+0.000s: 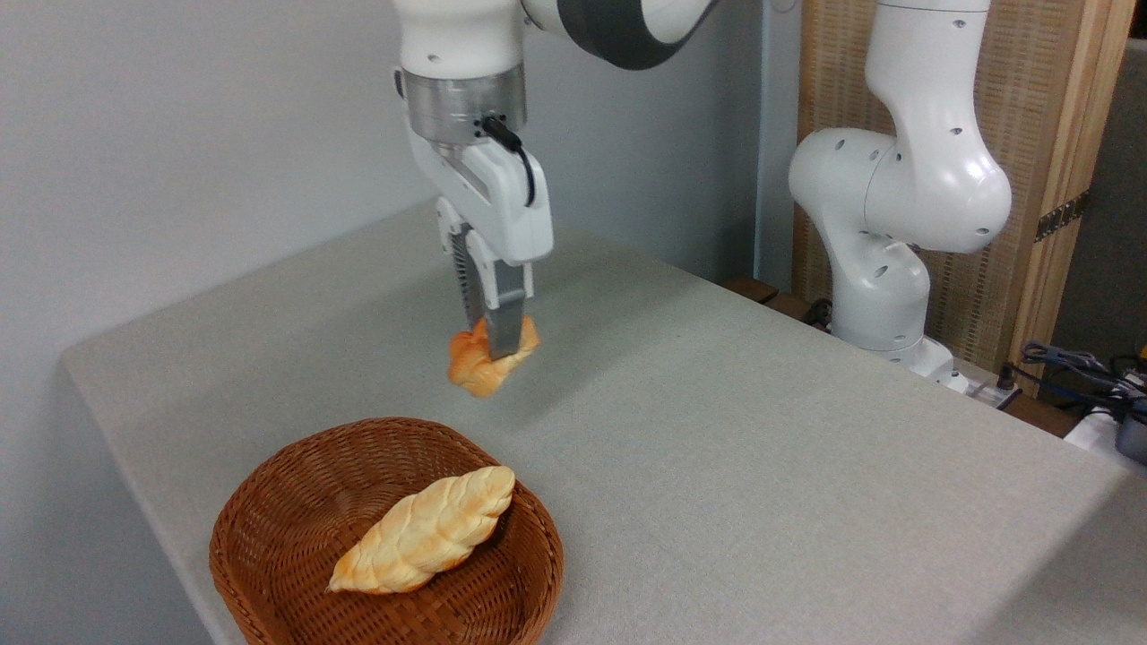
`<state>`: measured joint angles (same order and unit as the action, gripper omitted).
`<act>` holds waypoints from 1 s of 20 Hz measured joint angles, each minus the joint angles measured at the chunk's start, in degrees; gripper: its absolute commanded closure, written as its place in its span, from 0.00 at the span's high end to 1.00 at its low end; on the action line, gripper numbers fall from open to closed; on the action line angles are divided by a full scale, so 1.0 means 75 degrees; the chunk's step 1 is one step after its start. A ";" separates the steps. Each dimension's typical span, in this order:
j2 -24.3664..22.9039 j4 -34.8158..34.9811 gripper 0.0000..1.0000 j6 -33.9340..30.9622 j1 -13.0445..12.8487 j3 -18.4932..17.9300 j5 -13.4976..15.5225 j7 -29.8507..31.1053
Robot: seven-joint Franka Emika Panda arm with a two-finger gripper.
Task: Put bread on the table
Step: 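Move the bun beside the basket and lower it onto the table, then open the gripper to release the bun and raise it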
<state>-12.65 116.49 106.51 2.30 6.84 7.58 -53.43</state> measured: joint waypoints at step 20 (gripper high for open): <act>0.0243 0.1227 1.00 0.0871 -0.0784 0.0058 0.0006 0.0000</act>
<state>-10.83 125.69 113.05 -3.57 7.27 7.62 -53.43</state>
